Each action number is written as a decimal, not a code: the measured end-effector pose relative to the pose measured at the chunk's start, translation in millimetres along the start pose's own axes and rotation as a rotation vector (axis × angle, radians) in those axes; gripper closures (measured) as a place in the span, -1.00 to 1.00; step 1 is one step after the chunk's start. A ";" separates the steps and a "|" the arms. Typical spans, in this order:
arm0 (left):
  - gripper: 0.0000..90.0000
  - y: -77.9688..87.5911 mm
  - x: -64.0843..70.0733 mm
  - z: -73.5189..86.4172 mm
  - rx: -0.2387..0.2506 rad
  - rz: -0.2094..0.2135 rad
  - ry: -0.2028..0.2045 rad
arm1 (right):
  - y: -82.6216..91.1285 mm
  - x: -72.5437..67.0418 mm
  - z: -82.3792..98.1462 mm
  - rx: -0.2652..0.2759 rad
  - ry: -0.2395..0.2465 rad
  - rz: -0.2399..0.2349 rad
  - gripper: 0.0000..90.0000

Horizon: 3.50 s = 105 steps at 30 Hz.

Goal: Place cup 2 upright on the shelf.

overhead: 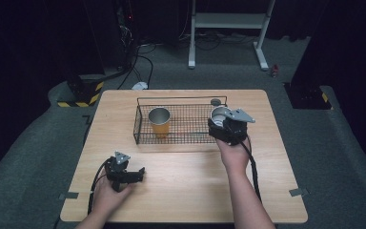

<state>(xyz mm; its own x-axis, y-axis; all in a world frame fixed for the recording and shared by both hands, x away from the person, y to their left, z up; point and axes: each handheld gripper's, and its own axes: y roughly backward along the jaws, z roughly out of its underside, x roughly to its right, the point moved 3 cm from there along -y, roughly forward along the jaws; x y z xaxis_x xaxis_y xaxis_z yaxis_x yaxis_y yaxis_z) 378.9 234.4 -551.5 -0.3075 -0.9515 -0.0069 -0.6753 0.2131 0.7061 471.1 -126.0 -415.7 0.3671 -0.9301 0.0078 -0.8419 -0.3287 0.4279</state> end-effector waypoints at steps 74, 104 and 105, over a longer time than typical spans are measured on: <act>-0.99 -0.2 -0.5 -0.4 -0.004 -0.001 -0.003 | -133.0 -36.3 19.6 -0.408 -0.009 -0.041 -0.60; -0.99 -0.2 0.0 -0.3 -0.003 0.000 0.003 | -114.6 -37.4 11.0 -0.331 0.018 -0.030 -0.79; -0.99 -0.2 -0.2 -0.3 -0.004 0.000 0.001 | -113.4 -37.7 9.9 -0.326 0.014 -0.034 -0.79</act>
<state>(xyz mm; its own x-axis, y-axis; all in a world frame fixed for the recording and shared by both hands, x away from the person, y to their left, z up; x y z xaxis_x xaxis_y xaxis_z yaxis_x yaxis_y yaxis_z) 379.3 234.4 -551.4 -0.3066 -0.9518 -0.0066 -0.6730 0.2119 0.7087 548.8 -55.3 -473.4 0.4001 -0.9165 0.0006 -0.6594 -0.2874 0.6947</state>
